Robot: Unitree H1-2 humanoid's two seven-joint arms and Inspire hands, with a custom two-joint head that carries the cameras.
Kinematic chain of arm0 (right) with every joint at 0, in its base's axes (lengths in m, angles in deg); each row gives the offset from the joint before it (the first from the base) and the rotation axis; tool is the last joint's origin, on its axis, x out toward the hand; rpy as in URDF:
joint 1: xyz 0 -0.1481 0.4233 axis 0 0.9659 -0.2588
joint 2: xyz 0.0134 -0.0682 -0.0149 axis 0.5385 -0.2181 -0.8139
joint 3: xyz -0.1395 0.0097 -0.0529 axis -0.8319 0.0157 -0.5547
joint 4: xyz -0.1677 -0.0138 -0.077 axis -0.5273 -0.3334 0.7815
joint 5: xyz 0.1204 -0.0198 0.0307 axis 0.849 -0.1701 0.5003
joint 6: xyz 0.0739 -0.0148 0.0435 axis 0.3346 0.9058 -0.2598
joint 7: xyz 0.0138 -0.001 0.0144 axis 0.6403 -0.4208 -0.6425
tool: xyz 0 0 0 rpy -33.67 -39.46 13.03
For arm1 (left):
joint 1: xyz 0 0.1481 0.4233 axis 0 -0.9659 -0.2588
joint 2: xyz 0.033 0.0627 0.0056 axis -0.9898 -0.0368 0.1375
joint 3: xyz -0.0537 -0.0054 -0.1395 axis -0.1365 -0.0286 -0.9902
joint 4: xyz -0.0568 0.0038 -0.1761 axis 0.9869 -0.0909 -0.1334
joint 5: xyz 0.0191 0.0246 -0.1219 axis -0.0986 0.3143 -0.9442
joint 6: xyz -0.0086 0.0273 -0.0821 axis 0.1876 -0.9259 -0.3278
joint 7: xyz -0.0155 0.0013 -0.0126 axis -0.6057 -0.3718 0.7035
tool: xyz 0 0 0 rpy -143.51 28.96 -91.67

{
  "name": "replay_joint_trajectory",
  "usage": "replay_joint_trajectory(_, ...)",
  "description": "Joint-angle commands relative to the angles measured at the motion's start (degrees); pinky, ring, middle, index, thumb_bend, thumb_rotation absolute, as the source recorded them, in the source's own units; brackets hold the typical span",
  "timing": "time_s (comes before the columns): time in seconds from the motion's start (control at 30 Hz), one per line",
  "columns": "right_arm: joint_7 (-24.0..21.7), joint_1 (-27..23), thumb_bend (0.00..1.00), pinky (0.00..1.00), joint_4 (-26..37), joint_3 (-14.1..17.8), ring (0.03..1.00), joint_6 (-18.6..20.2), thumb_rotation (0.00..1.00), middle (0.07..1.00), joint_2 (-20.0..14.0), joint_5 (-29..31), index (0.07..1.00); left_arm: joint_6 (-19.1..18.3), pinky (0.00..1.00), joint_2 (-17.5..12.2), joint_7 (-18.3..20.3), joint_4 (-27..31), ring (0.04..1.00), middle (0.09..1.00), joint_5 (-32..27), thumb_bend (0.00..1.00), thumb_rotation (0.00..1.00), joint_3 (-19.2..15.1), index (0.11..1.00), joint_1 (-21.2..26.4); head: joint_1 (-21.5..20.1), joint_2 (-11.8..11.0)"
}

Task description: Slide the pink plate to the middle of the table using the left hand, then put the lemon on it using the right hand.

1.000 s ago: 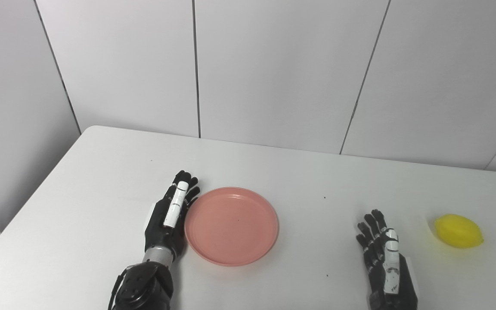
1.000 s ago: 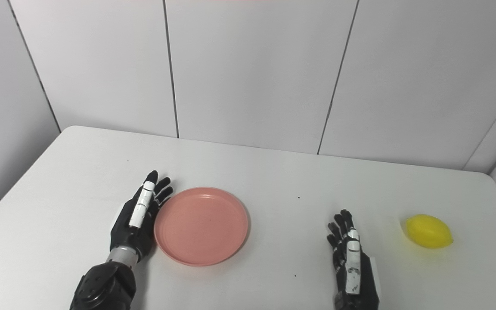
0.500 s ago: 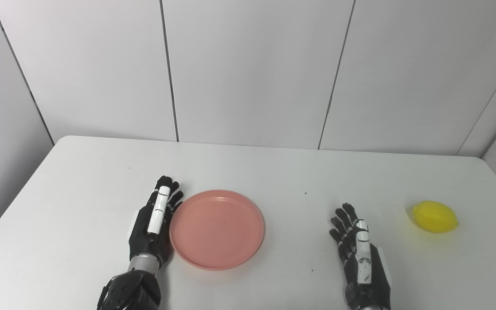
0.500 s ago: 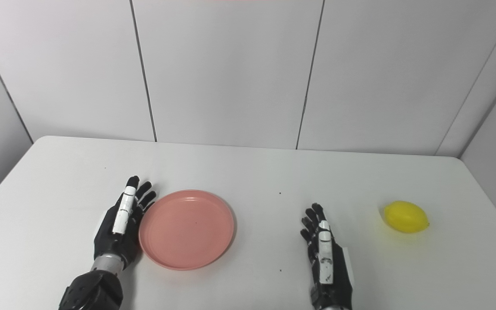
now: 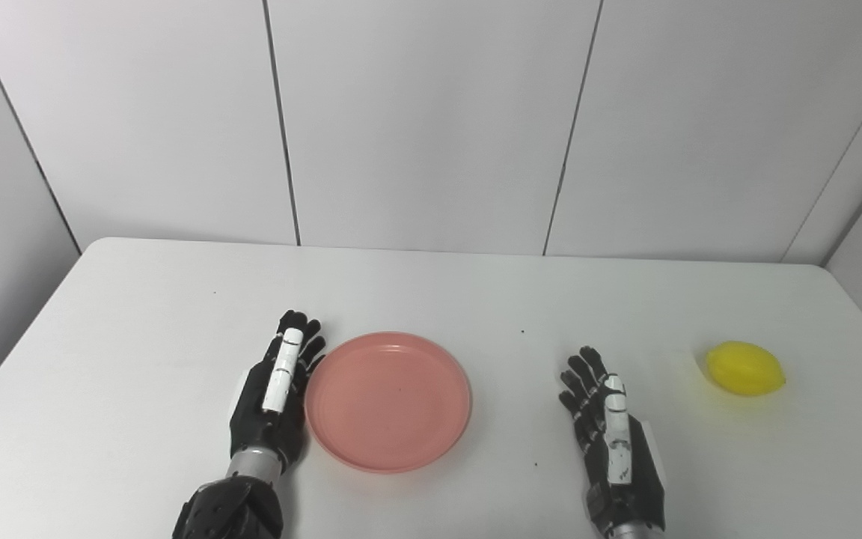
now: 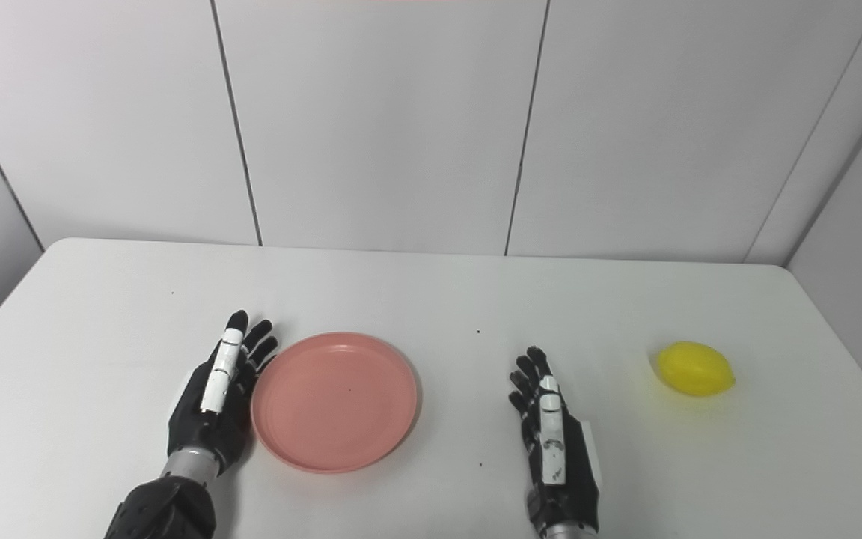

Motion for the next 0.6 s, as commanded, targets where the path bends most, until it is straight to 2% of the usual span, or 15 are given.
replay_joint_trajectory(0.0,-0.2,0.0,0.72,0.95,-0.6,-0.2,0.931,2.1,0.98,0.930,0.5,0.5,0.926,-3.1,1.00,1.2,-0.4,0.0,0.942,0.945,-0.4,0.67,0.66,1.2,1.000,-0.9,0.0,-0.1)
replay_joint_trajectory(0.3,0.3,-0.1,0.72,0.94,-0.6,-0.3,0.928,2.6,0.97,0.926,1.1,0.3,0.920,-3.1,1.00,0.6,-0.5,0.4,0.961,0.970,-2.7,0.70,0.66,2.2,1.000,-0.7,-2.1,0.1)
replay_joint_trajectory(0.57,0.3,-0.6,0.71,0.96,-1.8,-0.4,0.926,1.6,0.96,0.926,1.9,0.2,0.916,-3.1,1.00,-1.4,-1.1,0.3,0.966,0.981,-3.9,0.70,0.67,3.7,1.000,-0.2,-4.1,-0.1)
